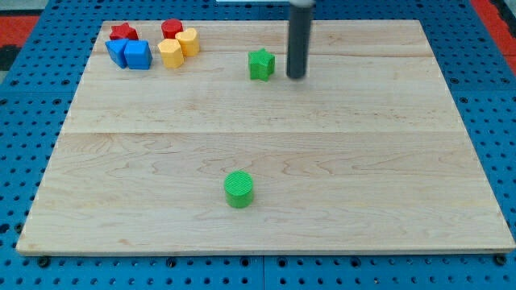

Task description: Slide the green star to the center

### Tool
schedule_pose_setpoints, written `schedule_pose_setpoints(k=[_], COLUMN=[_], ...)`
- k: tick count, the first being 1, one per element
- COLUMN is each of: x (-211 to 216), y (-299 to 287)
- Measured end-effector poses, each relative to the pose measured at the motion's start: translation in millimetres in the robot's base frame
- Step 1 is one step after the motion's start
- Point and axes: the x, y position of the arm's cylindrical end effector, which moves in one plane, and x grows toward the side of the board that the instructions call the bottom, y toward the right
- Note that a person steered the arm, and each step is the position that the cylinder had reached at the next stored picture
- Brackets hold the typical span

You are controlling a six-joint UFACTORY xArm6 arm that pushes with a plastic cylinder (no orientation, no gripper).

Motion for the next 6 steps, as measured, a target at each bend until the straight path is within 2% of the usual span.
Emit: schedule_pose_setpoints(k=[1, 2, 3, 4, 6], x=[70.5, -18.6, -111.3, -107.8, 38.1], y=[-6.3, 17.6, 1.5, -56.1, -86.9])
